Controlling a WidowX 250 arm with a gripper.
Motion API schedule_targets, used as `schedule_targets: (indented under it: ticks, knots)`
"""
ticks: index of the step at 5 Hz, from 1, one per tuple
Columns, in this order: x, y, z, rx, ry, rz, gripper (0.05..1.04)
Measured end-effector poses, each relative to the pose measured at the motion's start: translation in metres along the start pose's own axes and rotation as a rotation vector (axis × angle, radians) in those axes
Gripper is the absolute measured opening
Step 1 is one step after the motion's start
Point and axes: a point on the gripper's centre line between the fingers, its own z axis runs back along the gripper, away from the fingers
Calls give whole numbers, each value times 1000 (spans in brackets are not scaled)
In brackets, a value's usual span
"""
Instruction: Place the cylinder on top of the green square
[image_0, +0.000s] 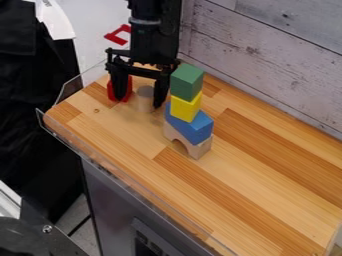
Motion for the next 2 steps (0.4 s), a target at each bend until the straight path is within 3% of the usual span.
schedule_targets:
  ticks: [2]
  knots:
    - [9, -3, 1, -14, -13, 9, 1000]
